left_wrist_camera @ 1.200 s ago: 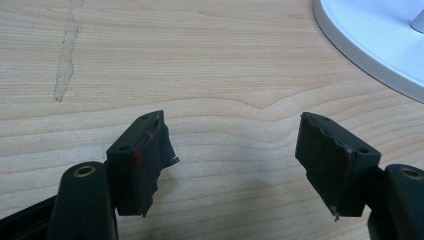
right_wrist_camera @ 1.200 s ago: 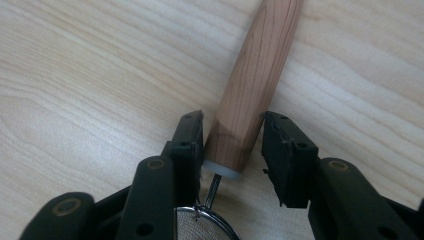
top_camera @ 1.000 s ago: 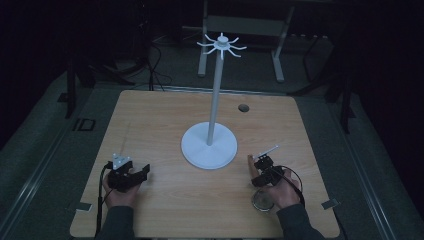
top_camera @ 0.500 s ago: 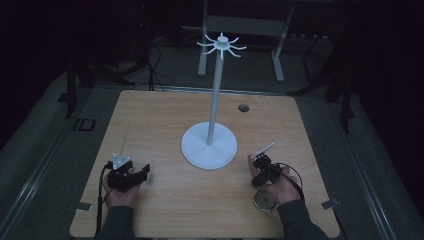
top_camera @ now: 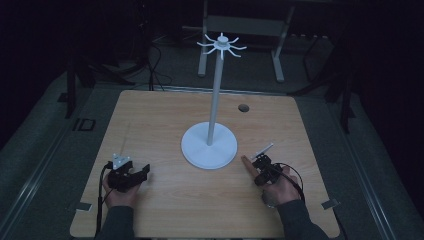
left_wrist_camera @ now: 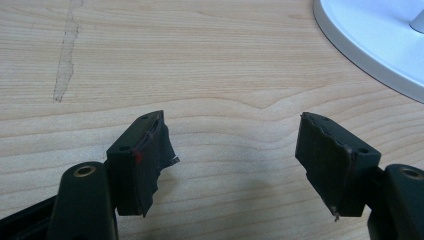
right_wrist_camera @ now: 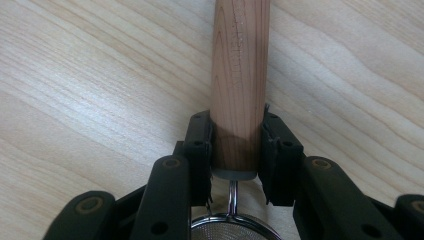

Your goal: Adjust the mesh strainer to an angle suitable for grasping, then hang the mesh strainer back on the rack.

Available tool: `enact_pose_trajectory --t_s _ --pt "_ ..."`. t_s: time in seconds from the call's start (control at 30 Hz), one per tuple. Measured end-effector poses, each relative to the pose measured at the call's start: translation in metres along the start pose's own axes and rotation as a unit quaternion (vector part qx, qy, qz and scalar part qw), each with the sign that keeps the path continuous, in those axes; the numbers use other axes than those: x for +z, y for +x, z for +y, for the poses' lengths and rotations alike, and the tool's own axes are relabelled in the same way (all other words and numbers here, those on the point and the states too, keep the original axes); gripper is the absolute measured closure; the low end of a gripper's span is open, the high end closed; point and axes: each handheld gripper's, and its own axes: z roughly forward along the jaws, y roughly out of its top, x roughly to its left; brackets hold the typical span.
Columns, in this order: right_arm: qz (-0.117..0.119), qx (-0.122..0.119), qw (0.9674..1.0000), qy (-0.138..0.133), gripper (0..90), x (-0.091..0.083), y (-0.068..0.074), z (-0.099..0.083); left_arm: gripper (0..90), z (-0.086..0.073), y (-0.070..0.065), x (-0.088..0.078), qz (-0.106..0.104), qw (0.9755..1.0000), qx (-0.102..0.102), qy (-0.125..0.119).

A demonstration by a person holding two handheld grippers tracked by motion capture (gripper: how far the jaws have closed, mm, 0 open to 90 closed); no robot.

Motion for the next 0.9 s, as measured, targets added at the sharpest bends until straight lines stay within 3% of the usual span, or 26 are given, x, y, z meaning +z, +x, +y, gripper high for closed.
enact_pose_trajectory --t_s 0.9 --pt "0.013 -0.023 0.9969 -0.074 69.1 -0.019 0.009 -0.005 29.2 0.000 0.000 0.000 0.001 1.0000 0.002 0.000"
